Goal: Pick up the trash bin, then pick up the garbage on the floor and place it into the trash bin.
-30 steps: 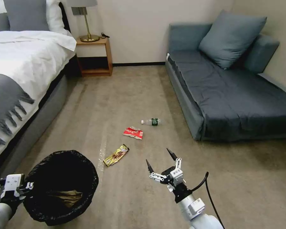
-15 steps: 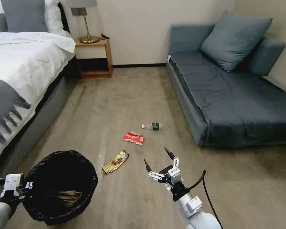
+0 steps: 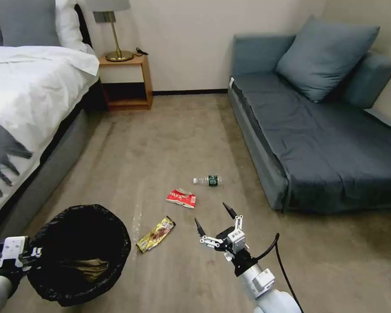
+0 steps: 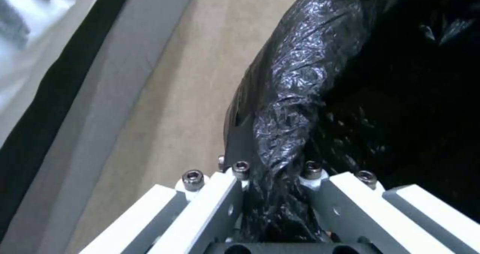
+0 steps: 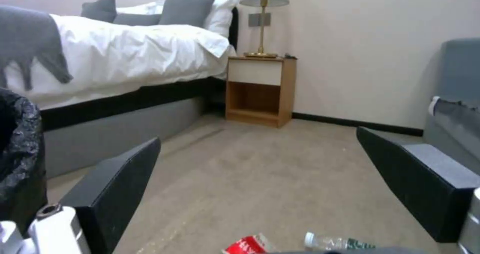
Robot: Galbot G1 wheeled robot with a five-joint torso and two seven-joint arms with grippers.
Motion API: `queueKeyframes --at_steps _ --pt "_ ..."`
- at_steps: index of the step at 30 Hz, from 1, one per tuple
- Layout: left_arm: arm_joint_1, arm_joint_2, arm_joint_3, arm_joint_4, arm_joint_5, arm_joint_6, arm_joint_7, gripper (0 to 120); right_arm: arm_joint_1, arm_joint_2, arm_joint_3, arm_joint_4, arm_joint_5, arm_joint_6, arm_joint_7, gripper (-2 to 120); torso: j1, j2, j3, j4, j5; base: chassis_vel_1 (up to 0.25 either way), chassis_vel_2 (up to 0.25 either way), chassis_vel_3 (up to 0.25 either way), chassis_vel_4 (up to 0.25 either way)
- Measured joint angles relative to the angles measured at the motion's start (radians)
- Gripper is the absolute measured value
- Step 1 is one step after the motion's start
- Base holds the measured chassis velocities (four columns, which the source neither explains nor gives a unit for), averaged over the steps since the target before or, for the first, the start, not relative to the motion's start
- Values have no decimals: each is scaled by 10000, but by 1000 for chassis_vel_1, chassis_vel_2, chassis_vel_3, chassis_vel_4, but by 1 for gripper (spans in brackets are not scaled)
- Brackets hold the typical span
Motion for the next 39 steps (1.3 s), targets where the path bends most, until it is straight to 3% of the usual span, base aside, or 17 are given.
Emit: queueKeyframes --at_steps 15,25,28,30,33,34,37,39 --pt "-56 24 -96 146 -62 -20 32 3 145 -124 -192 -130 -106 -235 -155 100 0 0 0 0 -1 -161 164 159 -154" --pt "-135 74 -140 336 -185 -14 32 3 457 -613 -467 -419 -238 -445 -358 100 1 1 1 -1 -1 -144 153 138 -150" --pt "-163 108 -137 448 -201 -10 33 3 1157 -1617 -1037 -644 182 -1201 -1097 100 1 0 1 -2 -1 -73 66 51 -63" --pt "-163 113 -137 476 -201 -10 33 3 1366 -1862 -1225 -697 333 -1468 -1324 100 1 1 0 -2 -2 -32 8 11 -25" --pt "-162 119 -227 572 -201 -9 61 3 2595 -2691 -2416 -1365 602 -2375 -2202 100 0 1 -1 -2 -2 0 0 0 0" --pt "-162 119 -227 572 -201 -9 61 3 2595 -2691 -2416 -1365 602 -2375 -2202 100 0 1 -1 -2 -2 0 0 0 0" --pt "-114 100 -313 586 -198 -9 78 3 4466 -2806 -3717 -2893 48 -2624 -3000 100 0 0 0 2 0 0 0 0 0" --pt "-109 93 -316 586 -194 -9 78 3 4682 -2783 -3874 -3109 -41 -2602 -3082 100 1 0 0 0 0 0 0 0 0"
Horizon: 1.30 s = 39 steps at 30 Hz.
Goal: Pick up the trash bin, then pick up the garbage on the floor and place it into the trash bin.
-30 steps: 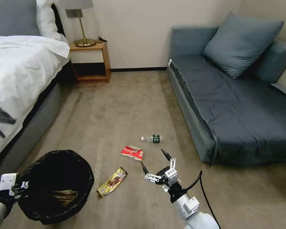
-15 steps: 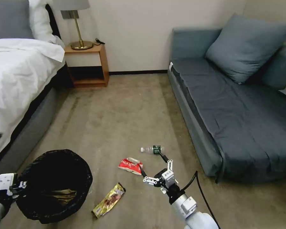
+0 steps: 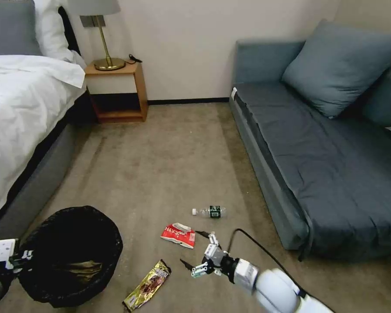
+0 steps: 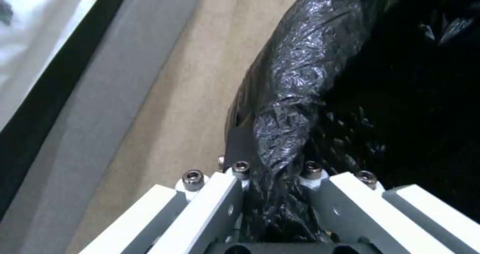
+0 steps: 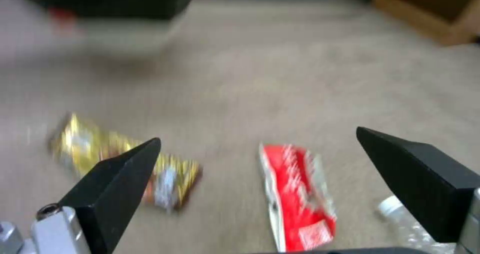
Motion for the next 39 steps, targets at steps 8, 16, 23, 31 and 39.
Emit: queueKeyframes --at_steps 8,16,23,31,39 --pt "-53 25 -30 -87 65 46 -4 3 2814 710 -2347 -2662 -389 462 -1392 100 0 0 1 1 -4 0 0 0 0" --pt "34 187 -107 -364 66 91 -4 3 3936 1154 -3852 -3716 -683 862 -1937 100 -1 0 0 0 -2 0 0 0 0" --pt "58 194 -203 -578 0 147 19 3 3994 1628 -4120 -4361 -1011 1203 -1965 100 0 0 0 -1 -3 0 0 0 0" --pt "76 227 -333 -632 -103 190 20 3 3970 2472 -4110 -5450 -1865 1648 -1751 100 0 0 0 0 -2 0 0 0 0" --pt "113 184 -378 -697 -151 204 31 3 4124 3177 -4368 -6300 -2584 1995 -1655 100 0 0 -1 0 -2 0 0 0 0"
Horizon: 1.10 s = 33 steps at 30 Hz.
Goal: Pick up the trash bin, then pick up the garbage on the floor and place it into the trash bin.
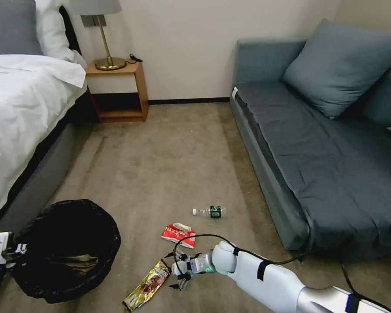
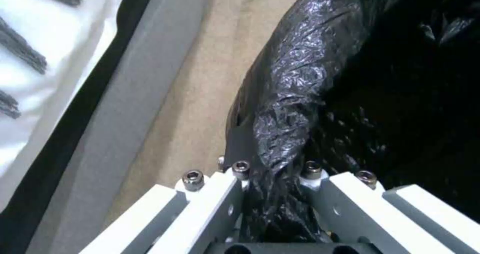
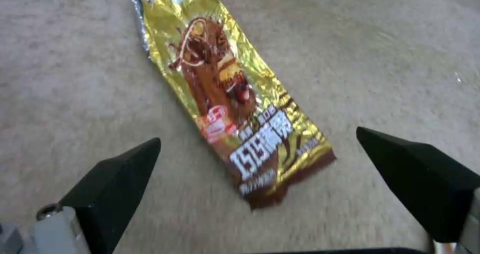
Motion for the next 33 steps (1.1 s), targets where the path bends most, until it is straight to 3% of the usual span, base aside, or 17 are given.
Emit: queueKeyframes --at_steps 4,11,13,15,18,21,23,27,31,33 --pt "-1 -2 -13 0 -17 5 6 3 3 409 31 -433 -132 101 75 99 0 0 0 1 0 0 0 0 0" --pt "2 19 -86 1 -123 7 42 3 13 823 74 -1075 -956 502 127 68 0 0 0 0 0 0 0 0 0" --pt "0 21 -86 1 -125 7 43 3 9 835 76 -1090 -970 510 129 67 0 0 0 0 0 0 0 0 0" --pt "-33 37 -87 13 -137 9 43 3 -2 938 117 -1224 -1125 547 104 55 0 0 0 0 0 0 0 0 0" --pt "-45 39 -88 10 -142 18 44 3 13 985 126 -1327 -1208 594 57 48 0 0 0 0 0 0 0 0 0" --pt "-38 31 -87 -20 -150 28 44 3 21 1012 146 -1404 -1255 642 26 32 0 0 0 0 1 0 0 0 0" --pt "-35 31 -87 -23 -150 28 44 3 19 1009 147 -1402 -1255 644 23 32 0 0 0 0 1 0 0 0 0" --pt "-23 28 -91 -48 -169 30 45 3 -24 963 151 -1351 -1254 675 6 11 0 0 0 0 1 0 0 0 0" --pt "-8 29 -90 -53 -174 35 44 3 -76 973 204 -1351 -1254 717 -28 0 0 0 0 0 0 0 0 0 0" --pt "-14 31 -88 -53 -175 35 45 3 -99 970 221 -1338 -1253 730 -45 0 0 0 0 0 0 0 0 0 0"
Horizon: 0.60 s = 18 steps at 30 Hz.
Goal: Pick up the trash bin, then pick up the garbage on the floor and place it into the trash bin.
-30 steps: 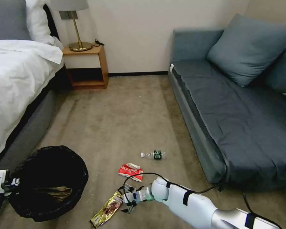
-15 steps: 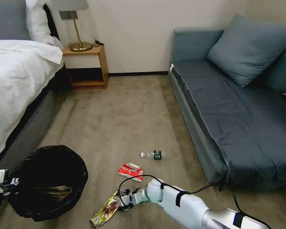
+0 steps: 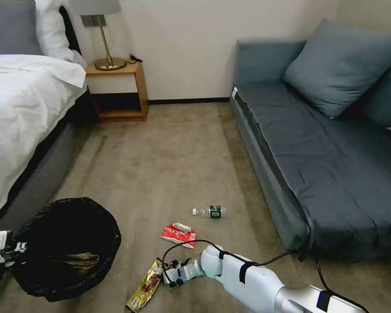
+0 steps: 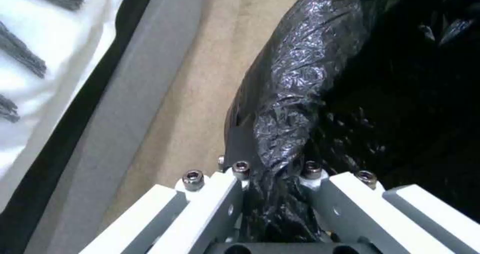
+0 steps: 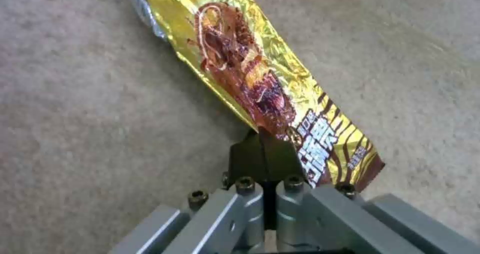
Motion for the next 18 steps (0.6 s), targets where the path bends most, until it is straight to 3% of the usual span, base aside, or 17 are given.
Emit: queueKeyframes --at_steps 7,13,18 --pt "-21 -26 32 -30 -6 17 0 3 -335 -441 595 722 237 -5 3 0 0 0 0 0 2 0 0 0 0" --pt "77 -74 79 39 -42 -18 -31 3 -1229 -1624 2075 2302 469 10 56 0 0 1 0 -1 2 0 0 0 0" --pt "56 -119 107 133 -60 -38 -44 3 -2148 -2449 3293 3725 1456 -137 203 0 0 0 -1 -1 4 0 0 0 0"
